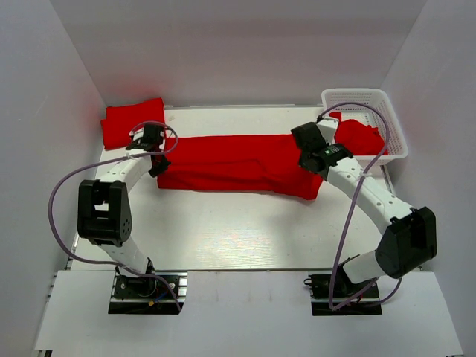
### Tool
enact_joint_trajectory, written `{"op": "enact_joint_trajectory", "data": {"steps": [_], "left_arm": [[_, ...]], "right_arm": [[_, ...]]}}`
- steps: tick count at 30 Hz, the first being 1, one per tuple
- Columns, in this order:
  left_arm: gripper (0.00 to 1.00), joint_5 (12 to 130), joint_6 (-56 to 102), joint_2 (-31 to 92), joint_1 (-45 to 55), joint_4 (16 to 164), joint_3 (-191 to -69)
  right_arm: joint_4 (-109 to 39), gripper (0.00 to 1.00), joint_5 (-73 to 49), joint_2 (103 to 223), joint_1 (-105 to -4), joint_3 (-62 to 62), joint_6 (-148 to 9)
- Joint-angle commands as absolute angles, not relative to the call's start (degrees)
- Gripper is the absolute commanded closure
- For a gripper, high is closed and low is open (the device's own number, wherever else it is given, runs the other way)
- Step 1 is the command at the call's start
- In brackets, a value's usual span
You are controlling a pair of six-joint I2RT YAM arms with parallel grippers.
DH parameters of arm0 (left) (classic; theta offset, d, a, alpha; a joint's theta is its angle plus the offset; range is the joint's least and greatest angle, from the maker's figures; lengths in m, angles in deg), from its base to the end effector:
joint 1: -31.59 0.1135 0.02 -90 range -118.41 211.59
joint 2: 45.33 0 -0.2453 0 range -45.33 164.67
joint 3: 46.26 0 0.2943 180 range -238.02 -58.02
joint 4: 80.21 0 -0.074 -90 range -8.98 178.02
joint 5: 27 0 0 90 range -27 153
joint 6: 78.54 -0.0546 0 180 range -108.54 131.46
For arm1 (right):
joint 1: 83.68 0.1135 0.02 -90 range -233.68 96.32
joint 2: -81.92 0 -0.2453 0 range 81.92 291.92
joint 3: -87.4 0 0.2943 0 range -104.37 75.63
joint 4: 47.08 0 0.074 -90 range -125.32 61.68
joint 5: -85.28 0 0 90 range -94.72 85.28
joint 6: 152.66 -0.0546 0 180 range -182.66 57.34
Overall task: Fold and stack the t-shirts
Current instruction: Fold the other side of the tshirt into a rectangle
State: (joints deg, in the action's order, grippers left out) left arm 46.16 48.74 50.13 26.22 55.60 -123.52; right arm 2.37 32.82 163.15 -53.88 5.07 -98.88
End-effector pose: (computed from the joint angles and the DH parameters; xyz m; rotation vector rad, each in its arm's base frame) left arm 0.3812 -0.0199 0.1539 -0.8015 2.4612 0.1255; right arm 0.3244 0.1475 0.2739 0.4056 2.1726 -0.1705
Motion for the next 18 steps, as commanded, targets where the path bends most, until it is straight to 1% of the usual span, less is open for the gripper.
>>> {"op": "enact_joint_trajectory", "data": {"steps": [1,5,10,18], "left_arm": [[1.00,43.4,47.8,51.3,26.5,56.3,-127.5],[1.00,42.8,47.2,54.9,26.5,56.3,-130.8],[1.00,42.8,46.7,58.4,26.5,55.7,-134.1],[1.00,41.6,45.0,62.2,26.5,56.4,-136.9]], "right_arm": [[-2.2,1.00,34.6,164.7,-55.5,2.5,-97.8],[-6.1,1.00,34.9,167.2,-56.9,1.2,-95.6],[-8.1,1.00,34.3,172.5,-58.6,-3.8,-92.1],[-6.9,1.00,32.5,178.5,-61.0,-9.4,-90.2]]}}
